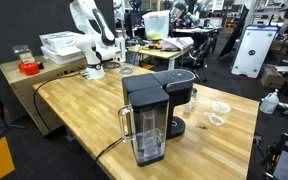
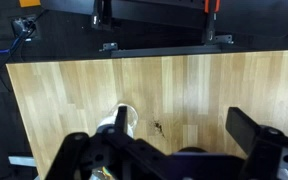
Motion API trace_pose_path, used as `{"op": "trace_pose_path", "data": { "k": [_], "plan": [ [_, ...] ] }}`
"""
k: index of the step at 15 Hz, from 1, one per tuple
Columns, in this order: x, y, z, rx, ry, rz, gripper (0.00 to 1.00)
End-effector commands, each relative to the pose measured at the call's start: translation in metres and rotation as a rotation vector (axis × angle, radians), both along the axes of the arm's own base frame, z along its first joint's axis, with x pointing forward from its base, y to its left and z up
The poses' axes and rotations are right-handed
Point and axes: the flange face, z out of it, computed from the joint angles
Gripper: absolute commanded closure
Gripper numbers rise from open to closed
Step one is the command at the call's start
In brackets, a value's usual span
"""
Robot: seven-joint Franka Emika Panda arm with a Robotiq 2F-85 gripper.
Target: Uncover the glass jar and put a coffee pod inside
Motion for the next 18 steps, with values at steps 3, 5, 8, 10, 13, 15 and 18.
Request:
{"op": "trace_pose_path", "data": {
  "k": [3,5,8,10,13,15,18],
  "plan": [
    [0.009,-0.007,0.003,-0.038,-0.025,-0.014,0.00],
    [0.029,-0.023,0.008,-0.058,-0.070,-0.034,0.00],
    [0.071,-0.056,0.001,-0.044,-0.092,-0.094,0.00],
    [0.095,-0.071,-0.014,-0.011,-0.080,-0.134,0.00],
    [0.093,-0.073,-0.023,0.007,-0.082,-0.133,0.00],
    [0.104,-0.073,-0.029,0.011,-0.063,-0.134,0.00],
    [0.105,-0.073,-0.026,0.012,-0.070,-0.133,0.00]
  ]
}}
